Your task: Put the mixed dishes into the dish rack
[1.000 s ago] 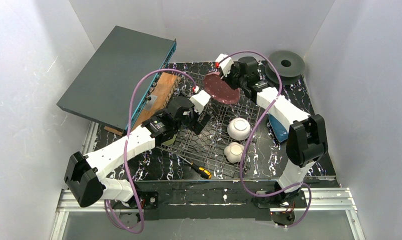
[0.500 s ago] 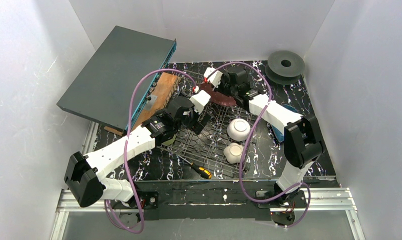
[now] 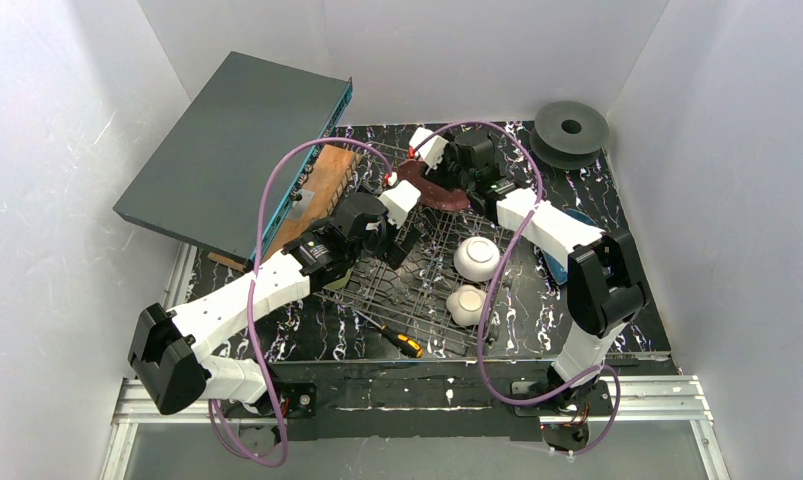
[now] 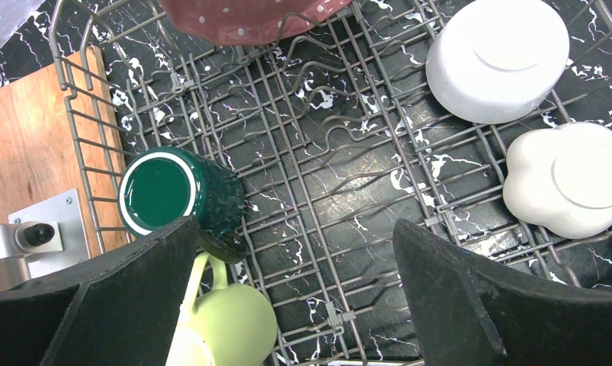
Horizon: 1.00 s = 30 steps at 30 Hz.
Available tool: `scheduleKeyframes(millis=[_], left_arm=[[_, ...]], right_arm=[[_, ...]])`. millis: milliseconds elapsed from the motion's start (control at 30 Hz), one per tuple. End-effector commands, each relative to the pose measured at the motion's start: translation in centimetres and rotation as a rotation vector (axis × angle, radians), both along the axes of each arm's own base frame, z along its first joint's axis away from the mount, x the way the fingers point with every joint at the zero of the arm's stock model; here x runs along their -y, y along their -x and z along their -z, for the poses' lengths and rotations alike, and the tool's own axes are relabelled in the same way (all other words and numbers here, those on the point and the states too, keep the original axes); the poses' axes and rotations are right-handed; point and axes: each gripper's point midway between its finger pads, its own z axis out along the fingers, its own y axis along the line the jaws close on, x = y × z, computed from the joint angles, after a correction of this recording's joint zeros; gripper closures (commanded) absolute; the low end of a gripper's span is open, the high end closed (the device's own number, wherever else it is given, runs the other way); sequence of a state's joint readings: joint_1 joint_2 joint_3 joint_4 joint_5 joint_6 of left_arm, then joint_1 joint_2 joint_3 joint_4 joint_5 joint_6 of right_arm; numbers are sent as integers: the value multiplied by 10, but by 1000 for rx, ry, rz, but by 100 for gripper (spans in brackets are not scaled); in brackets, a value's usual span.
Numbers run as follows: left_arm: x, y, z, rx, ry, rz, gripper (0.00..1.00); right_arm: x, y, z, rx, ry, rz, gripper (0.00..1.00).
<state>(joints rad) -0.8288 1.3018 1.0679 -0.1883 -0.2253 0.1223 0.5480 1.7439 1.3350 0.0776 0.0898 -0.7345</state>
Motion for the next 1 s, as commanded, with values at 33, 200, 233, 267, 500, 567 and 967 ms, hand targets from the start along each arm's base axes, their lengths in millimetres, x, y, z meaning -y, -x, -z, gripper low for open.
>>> scheduleKeyframes(millis=[33,200,233,267,500,567,967], left_arm=[[-2,1,-10,22,12,-7,1],[-3,2,-11,25,15,-9,1],[-3,2,-11,25,14,-9,1],[-3,2,-12,25,15,-8,1],[-4,3,-16,36,20,-8,1],[-6,3,-19,43,23,-10,1],[-7,3,-21,50,18,-9,1]], right_arm=[[-2,-6,-56,89,-114,33,25],[-4,7,-69,69,-168,20,2],[-3,9,-71,64,-177,25,2],[-2,10,-73,61,-186,32,2],[15,25,-94,39,-283,123,2],[19,33,-97,10,-303,142,2],[80,81,-103,-36,-546,444,2]])
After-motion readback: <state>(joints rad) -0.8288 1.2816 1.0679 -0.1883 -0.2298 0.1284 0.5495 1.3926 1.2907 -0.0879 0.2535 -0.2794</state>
